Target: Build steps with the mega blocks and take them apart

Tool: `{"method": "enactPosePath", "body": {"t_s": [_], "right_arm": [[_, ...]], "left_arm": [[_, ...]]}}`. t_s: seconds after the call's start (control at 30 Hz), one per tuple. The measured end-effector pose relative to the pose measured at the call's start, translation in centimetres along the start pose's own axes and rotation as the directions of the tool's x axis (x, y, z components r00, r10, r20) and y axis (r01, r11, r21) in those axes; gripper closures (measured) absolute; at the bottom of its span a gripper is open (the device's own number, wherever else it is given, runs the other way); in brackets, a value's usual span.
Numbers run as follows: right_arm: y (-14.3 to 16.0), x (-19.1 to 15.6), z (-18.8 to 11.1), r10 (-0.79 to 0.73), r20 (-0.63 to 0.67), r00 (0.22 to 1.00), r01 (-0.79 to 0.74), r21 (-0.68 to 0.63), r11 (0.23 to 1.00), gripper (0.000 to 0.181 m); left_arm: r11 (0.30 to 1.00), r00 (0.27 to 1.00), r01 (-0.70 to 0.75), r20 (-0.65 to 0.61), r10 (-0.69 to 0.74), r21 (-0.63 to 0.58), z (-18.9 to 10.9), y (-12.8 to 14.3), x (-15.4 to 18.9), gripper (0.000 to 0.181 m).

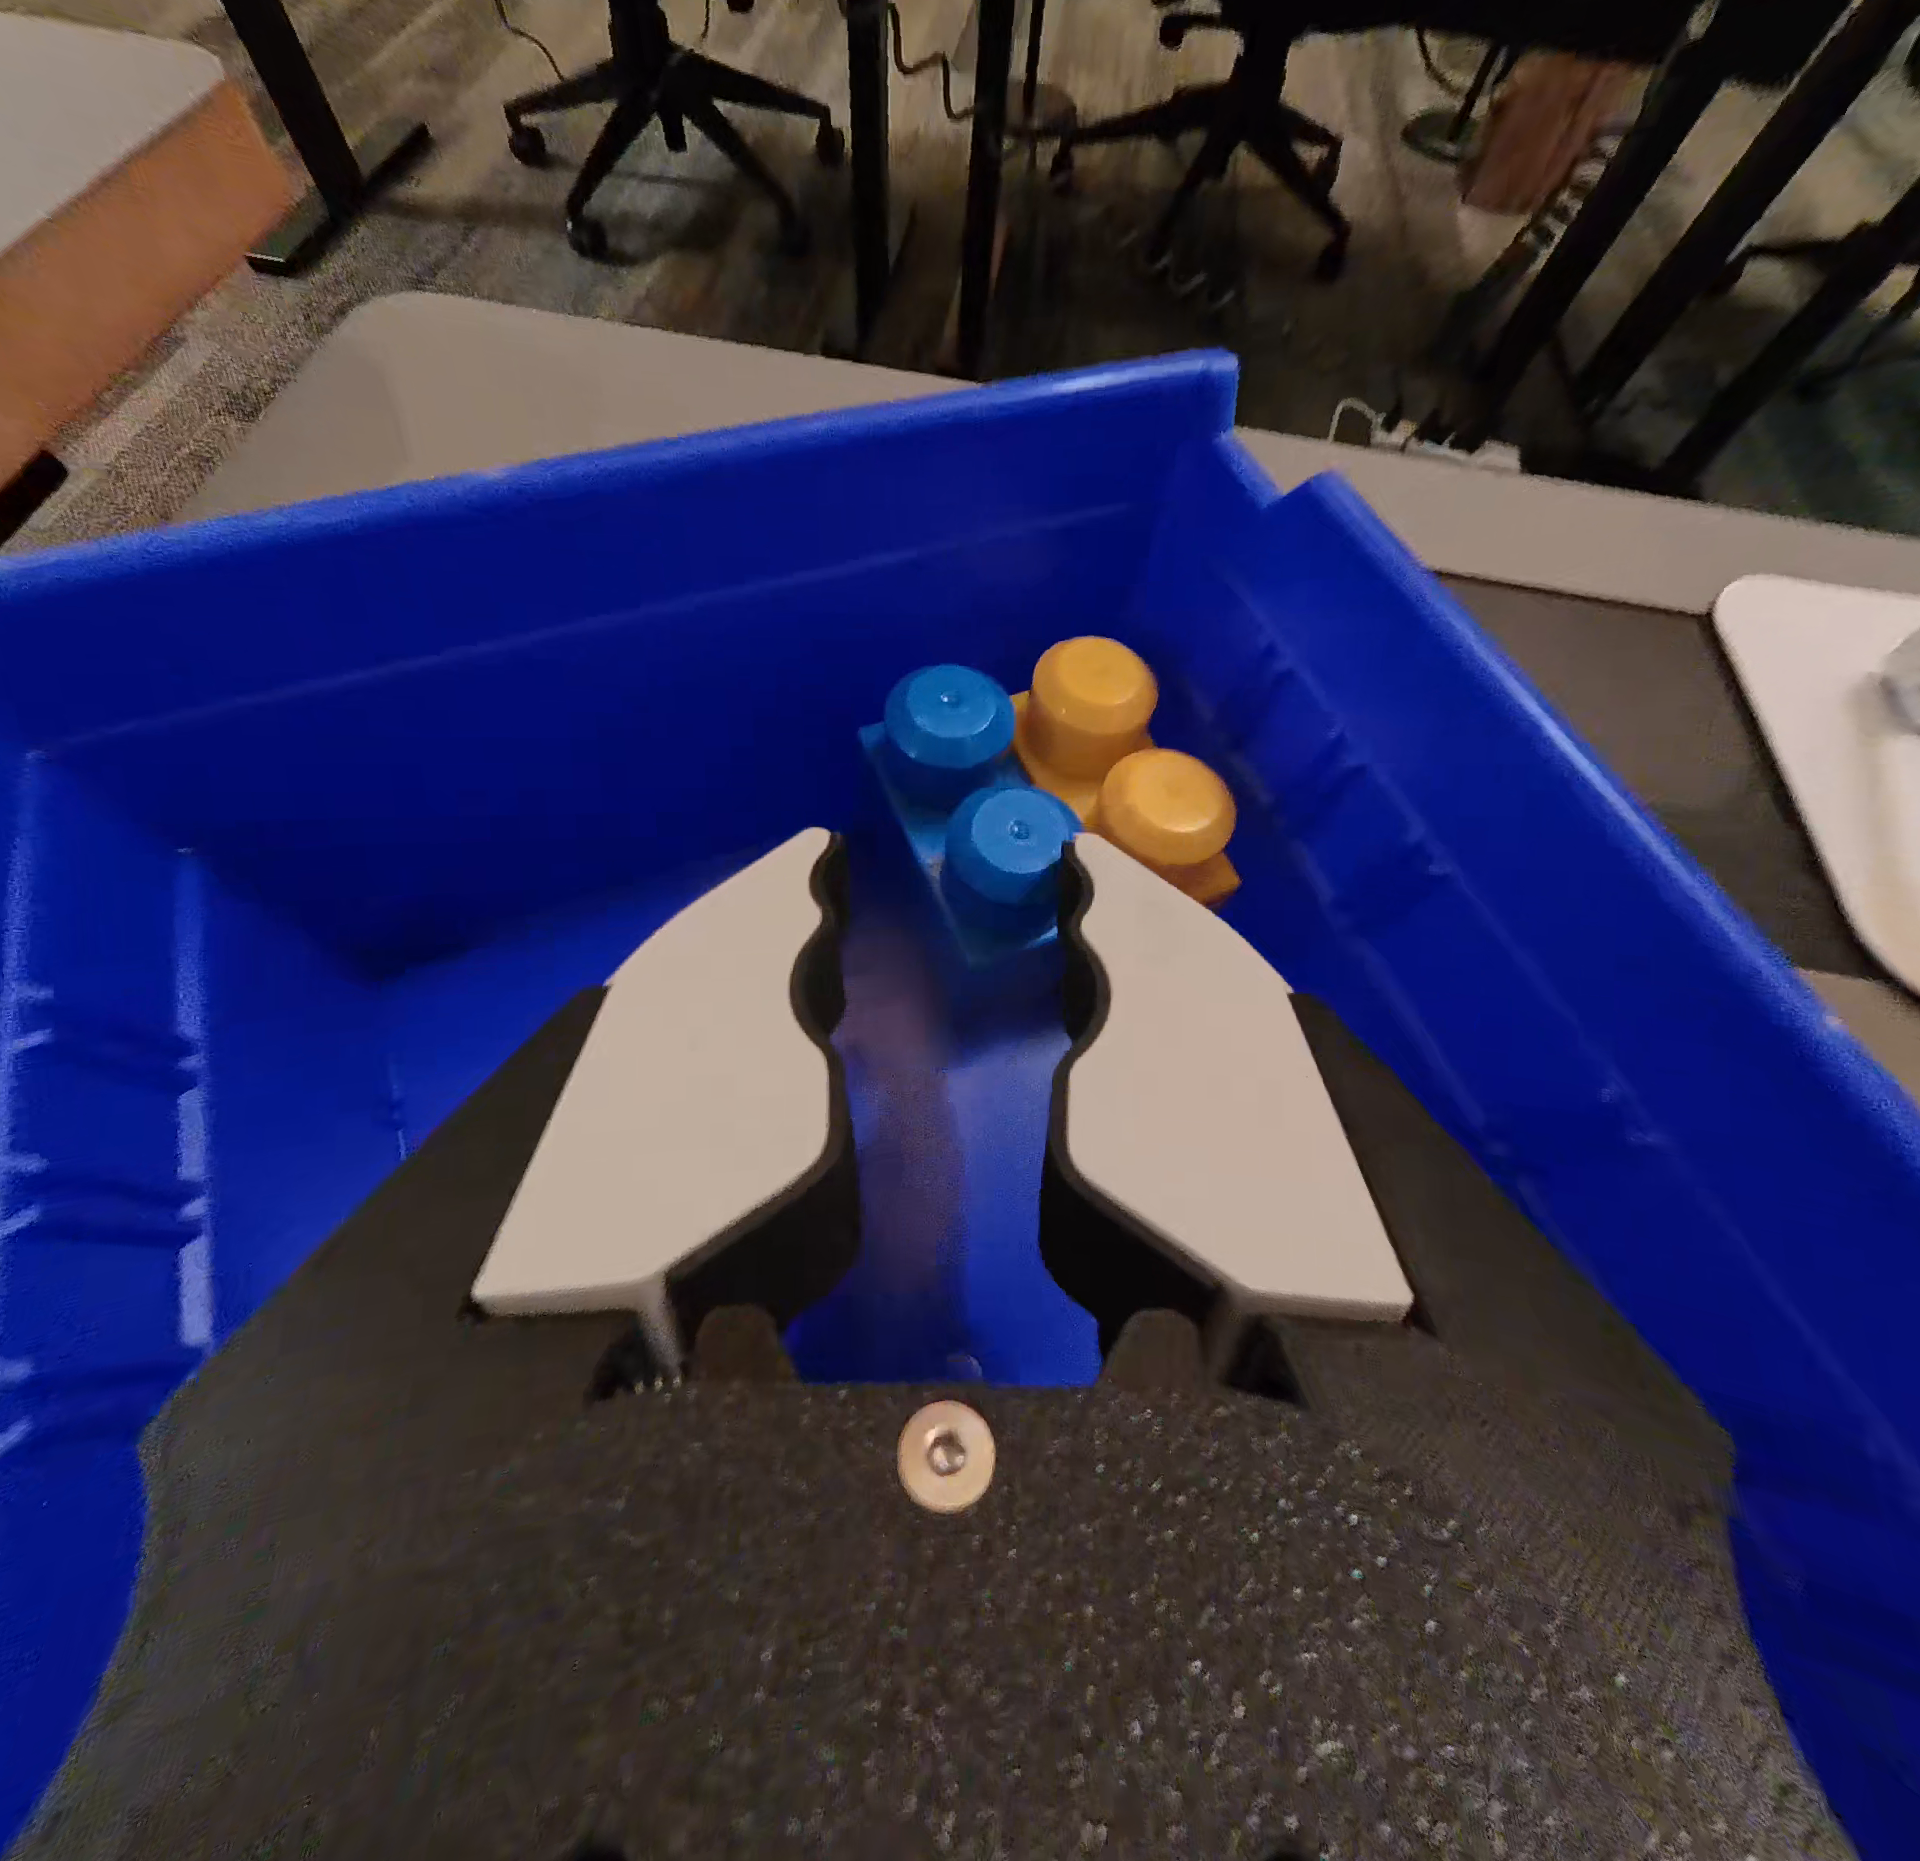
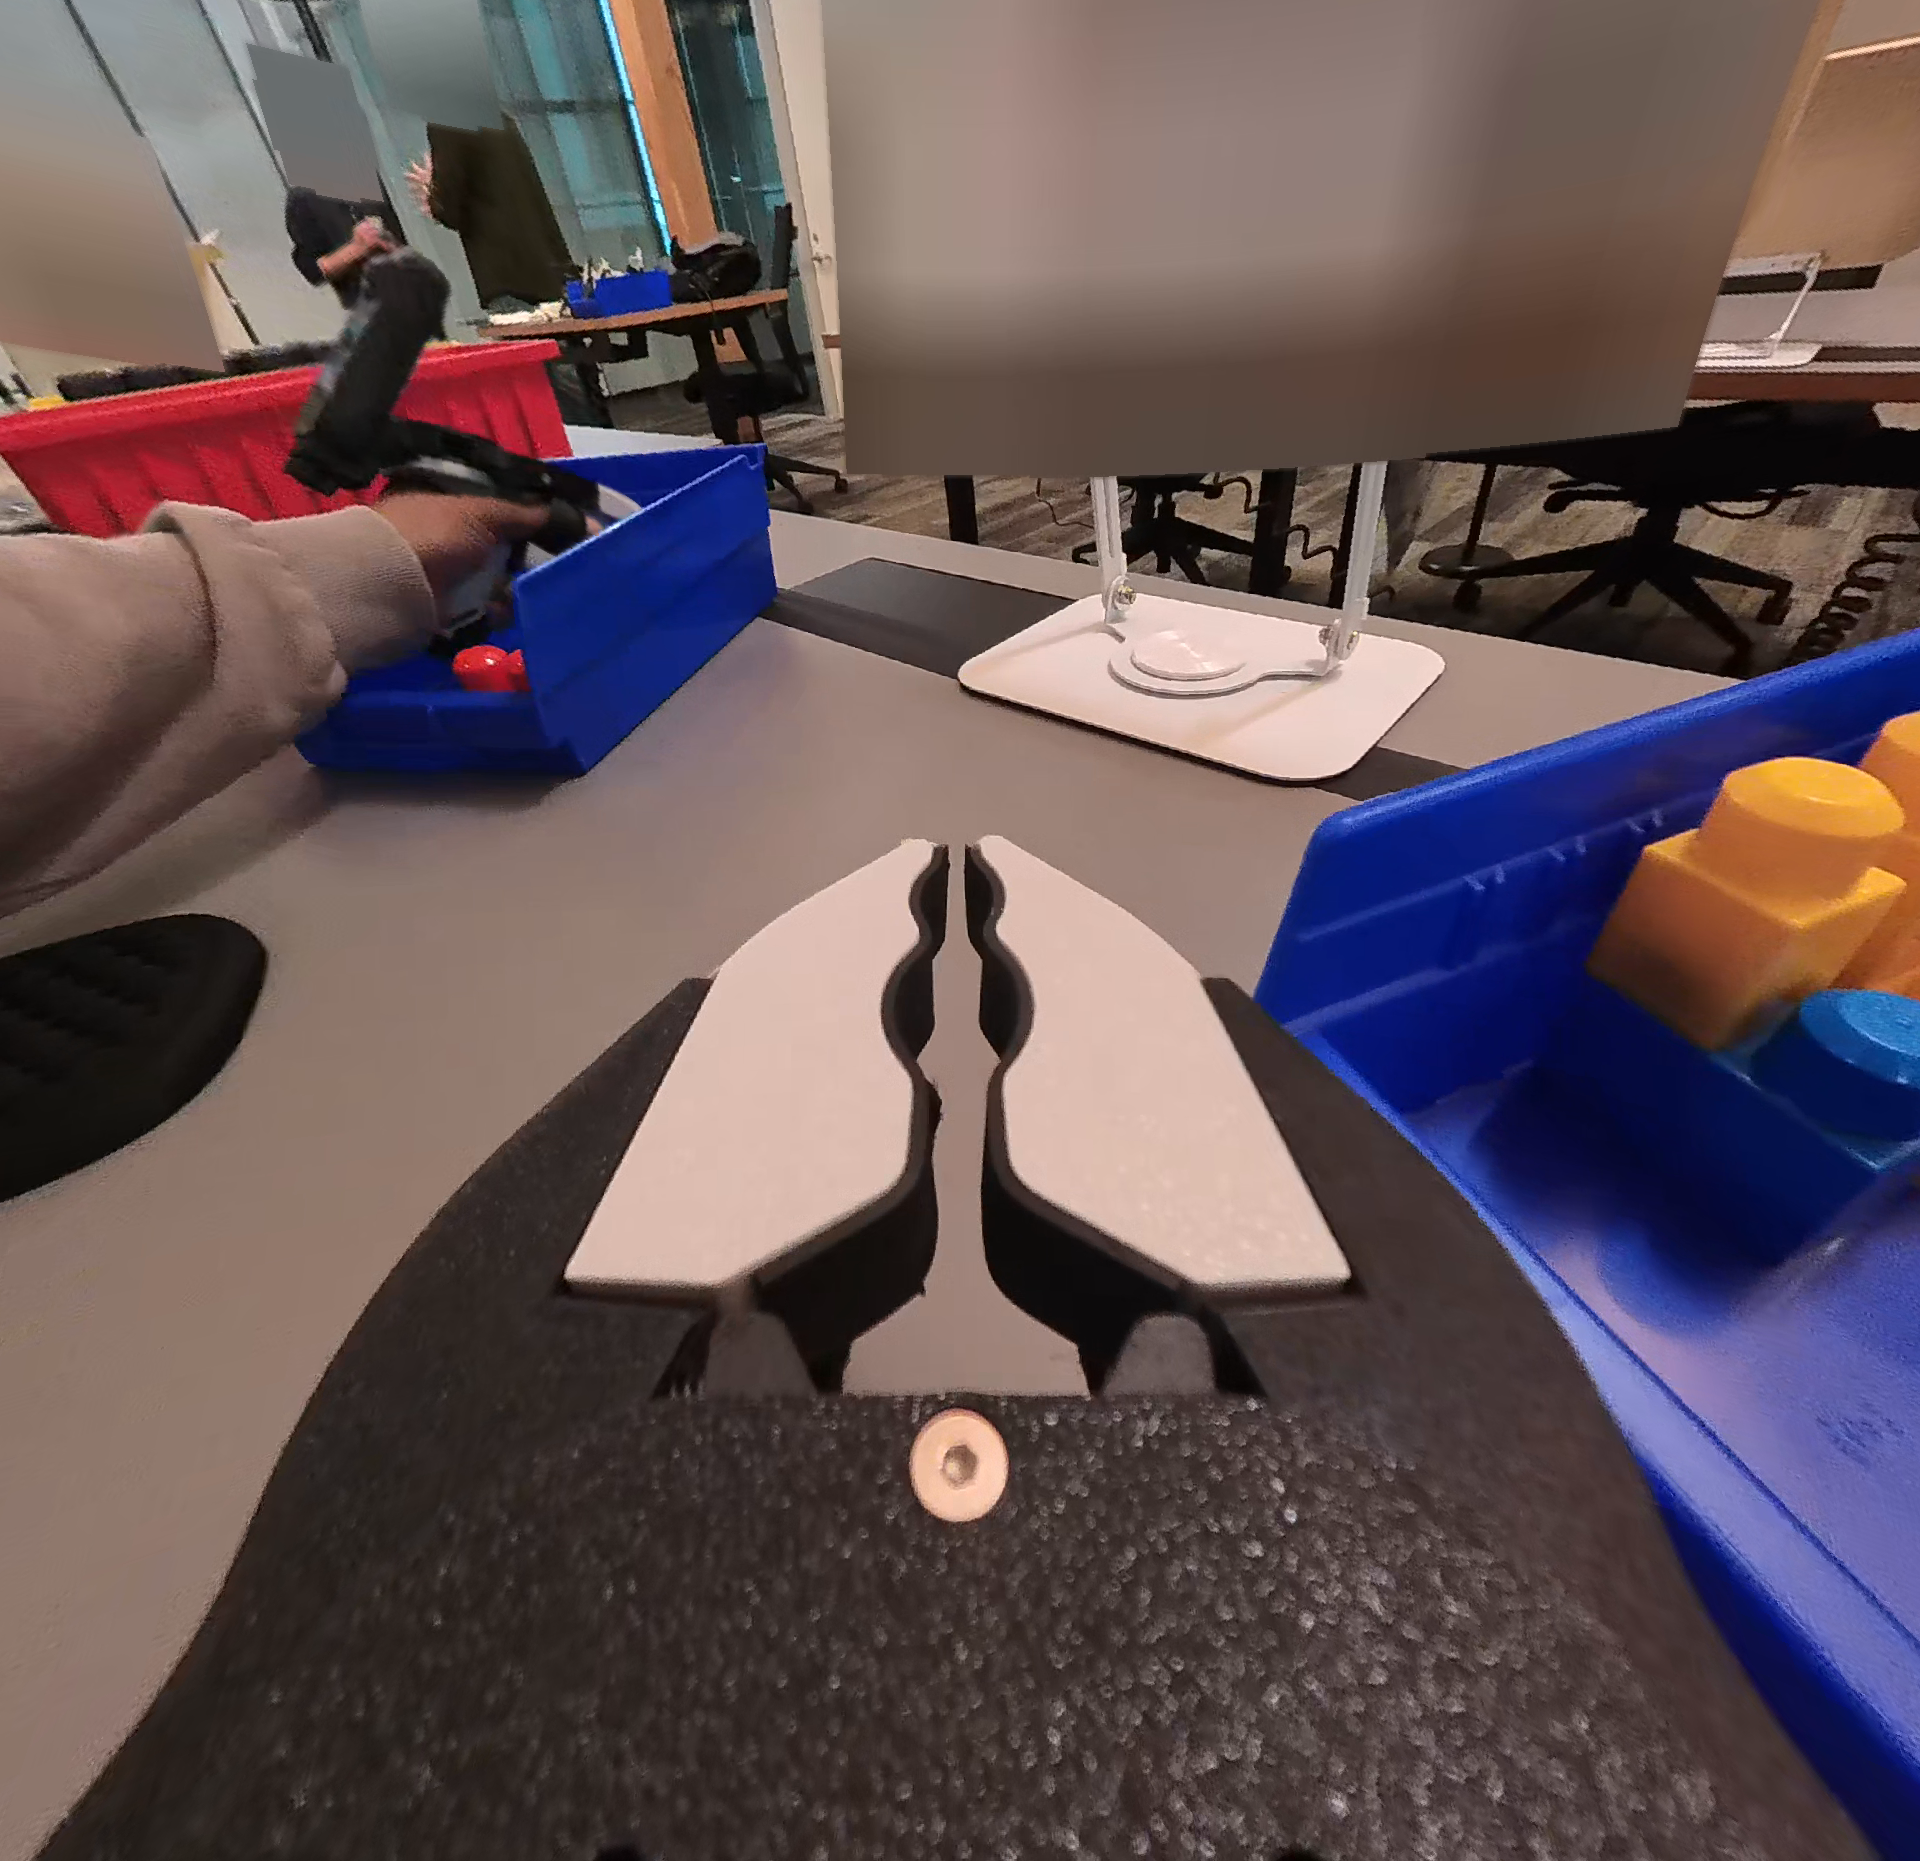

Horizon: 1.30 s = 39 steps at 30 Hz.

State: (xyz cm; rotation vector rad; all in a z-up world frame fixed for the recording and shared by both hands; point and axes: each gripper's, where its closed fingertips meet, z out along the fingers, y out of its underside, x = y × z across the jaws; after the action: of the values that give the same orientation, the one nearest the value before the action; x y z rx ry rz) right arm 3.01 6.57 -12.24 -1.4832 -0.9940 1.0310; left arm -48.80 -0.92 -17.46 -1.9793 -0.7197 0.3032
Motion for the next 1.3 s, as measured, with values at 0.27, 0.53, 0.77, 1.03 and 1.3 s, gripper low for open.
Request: {"method": "enactPosePath", "body": {"t_s": [0.27, 0.53, 0.77, 1.03, 1.3], "right_arm": [[0.6, 0.0, 0.2, 0.025, 0.028, 0.999, -0.024, -0.024, 0.999, 0.179], [0.6, 0.0, 0.1, 0.020, 0.029, 0.999, -0.019, -0.029, 0.999, 0.179], [0.8, 0.0, 0.2, 0.016, 0.027, 0.999, -0.015, -0.036, 0.999, 0.178], [1.4, 0.5, 0.4, -0.038, -0.031, 0.999, 0.036, -0.065, 0.997, 0.180], [2.2, 0.7, 0.7, -0.116, -0.081, 0.990, 0.106, -0.114, 0.988, 0.181]], "left_arm": [[0.993, 0.996, -0.090, 0.003, 0.091, -0.078, 2.2, 1.2, 0.4, 0.151], [0.980, 0.983, -0.180, 0.031, 0.178, 0.084, -2.1, -3.7, 0.7, 0.151], [0.818, 0.778, -0.389, -0.325, 0.538, 0.424, -15.3, -7.0, 14.5, 0.152], [0.777, 0.277, -0.378, -0.739, 0.614, 0.504, -28.9, 6.9, 31.5, 0.152], [0.751, -0.084, -0.472, -0.871, 0.484, 0.463, -32.5, 20.0, 37.8, 0.152]]}}
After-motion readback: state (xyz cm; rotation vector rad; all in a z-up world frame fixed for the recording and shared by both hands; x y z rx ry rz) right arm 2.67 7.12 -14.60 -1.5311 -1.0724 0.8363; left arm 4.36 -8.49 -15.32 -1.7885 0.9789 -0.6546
